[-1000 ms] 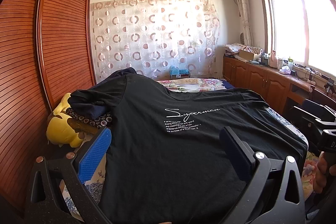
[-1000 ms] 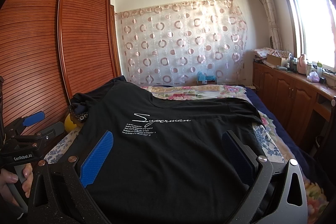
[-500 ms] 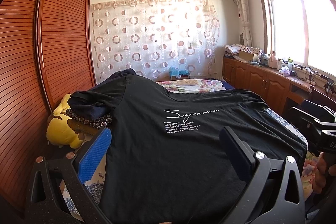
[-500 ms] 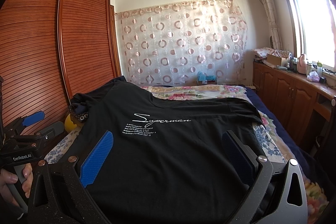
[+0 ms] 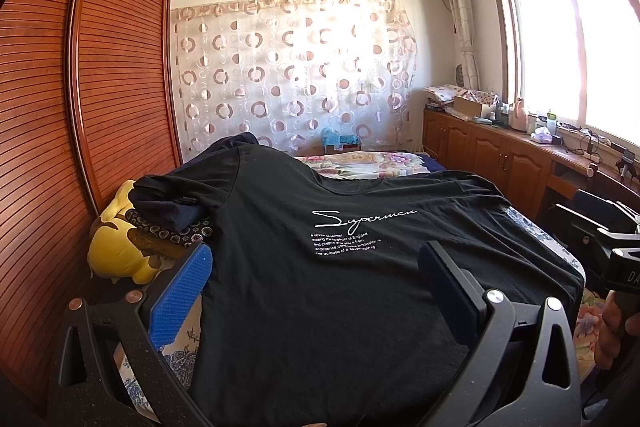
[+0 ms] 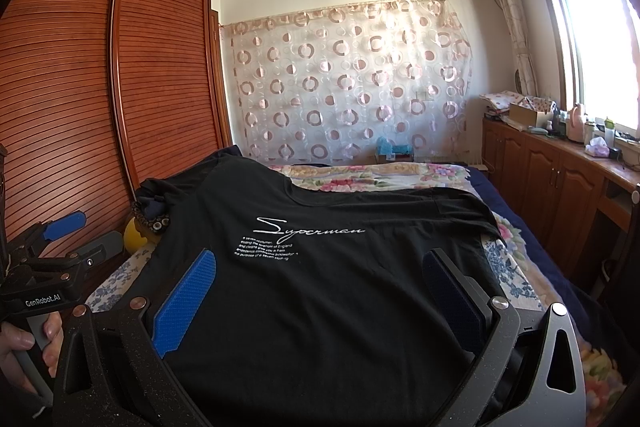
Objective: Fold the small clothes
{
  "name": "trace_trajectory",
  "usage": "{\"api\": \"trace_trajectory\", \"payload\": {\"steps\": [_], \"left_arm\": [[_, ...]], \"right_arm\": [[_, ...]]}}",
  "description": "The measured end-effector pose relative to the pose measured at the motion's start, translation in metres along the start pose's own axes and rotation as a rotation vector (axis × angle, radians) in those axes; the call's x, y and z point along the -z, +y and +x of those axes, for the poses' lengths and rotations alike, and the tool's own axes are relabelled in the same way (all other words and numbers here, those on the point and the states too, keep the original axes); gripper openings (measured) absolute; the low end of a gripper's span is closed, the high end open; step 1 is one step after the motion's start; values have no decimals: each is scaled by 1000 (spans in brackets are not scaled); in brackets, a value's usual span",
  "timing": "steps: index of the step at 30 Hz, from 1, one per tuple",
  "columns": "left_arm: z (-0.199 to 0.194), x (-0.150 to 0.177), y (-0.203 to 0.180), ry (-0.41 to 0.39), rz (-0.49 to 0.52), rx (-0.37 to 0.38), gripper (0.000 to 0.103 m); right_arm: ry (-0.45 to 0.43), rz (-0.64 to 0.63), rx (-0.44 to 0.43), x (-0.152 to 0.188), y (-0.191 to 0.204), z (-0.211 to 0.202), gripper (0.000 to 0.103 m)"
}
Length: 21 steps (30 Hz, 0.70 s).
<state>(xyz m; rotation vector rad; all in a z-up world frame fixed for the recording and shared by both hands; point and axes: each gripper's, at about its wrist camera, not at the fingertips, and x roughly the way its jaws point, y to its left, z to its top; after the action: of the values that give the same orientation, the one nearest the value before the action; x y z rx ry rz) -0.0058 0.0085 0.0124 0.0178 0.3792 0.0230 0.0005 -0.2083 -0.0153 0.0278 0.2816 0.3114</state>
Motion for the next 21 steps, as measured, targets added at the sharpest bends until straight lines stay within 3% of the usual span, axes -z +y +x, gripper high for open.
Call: {"api": "trace_trajectory", "payload": {"steps": [11, 21], "left_arm": [[11, -4, 1, 42, -6, -8, 103], [41, 13, 33, 81, -18, -52, 103]], "right_arm": [[19, 5, -16, 4, 0, 6, 103], [55, -24, -40, 3, 3, 38, 103]]}}
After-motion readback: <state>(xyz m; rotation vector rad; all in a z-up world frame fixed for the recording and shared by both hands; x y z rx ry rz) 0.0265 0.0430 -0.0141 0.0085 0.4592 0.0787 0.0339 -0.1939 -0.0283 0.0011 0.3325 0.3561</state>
